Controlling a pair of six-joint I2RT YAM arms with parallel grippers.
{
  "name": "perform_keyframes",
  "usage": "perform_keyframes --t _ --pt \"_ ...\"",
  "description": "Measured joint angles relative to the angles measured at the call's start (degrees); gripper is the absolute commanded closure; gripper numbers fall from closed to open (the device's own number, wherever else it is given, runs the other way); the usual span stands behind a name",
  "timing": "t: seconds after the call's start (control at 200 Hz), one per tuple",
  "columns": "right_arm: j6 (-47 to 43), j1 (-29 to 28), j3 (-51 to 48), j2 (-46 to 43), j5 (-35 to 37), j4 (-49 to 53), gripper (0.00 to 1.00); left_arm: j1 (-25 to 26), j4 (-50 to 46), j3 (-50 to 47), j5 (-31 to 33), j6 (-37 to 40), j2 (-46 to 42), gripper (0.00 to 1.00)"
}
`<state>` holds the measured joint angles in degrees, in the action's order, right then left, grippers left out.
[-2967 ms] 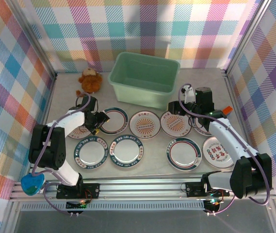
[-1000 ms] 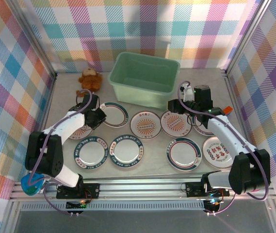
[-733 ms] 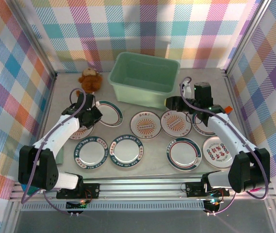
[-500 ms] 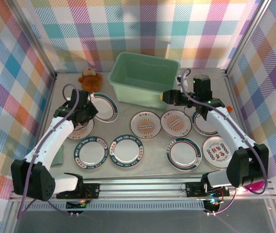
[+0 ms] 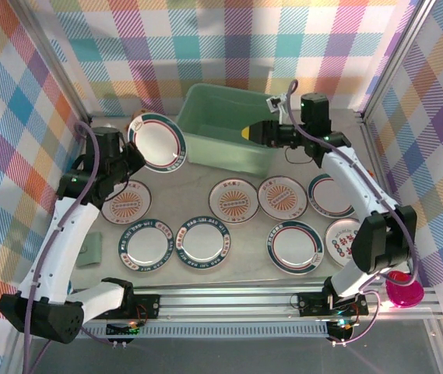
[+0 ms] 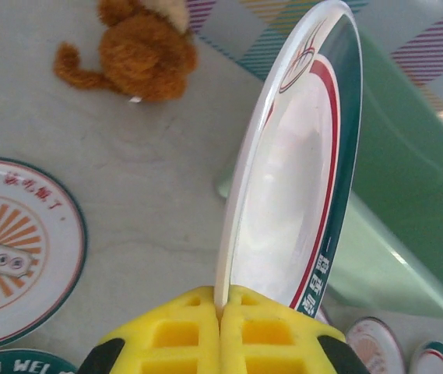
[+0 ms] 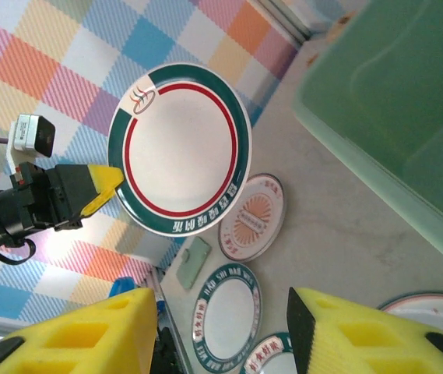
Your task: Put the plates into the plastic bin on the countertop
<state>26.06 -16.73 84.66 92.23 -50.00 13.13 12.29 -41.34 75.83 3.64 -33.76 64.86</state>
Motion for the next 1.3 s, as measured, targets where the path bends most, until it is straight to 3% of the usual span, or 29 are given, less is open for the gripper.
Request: perform_keyframes --t 0.265,0.51,0.725,0.99,1.3 --pt "2.3 -1.4 8.7 7.8 -5.0 -0.2 0.45 0.1 3.9 4.3 -8.8 -0.1 1.9 1.0" --pt "2.7 -2.4 10.2 9.3 -6.4 -0.3 0.46 1.8 8.9 5.1 -15.2 -2.1 7.1 1.0" --pt "3.9 -2.4 10.3 9.4 -3.7 -0.9 0.57 4.4 13.1 5.8 -18.3 -3.1 10.3 1.0" --pt "6.6 -2.4 7.2 9.3 3.0 -4.0 0.6 5.6 16.3 5.9 -19.3 -4.2 13.0 1.0" --pt "7.8 -2.4 5.1 8.5 7.4 -4.9 0.55 5.7 17.1 6.5 -19.7 -4.2 14.1 1.0"
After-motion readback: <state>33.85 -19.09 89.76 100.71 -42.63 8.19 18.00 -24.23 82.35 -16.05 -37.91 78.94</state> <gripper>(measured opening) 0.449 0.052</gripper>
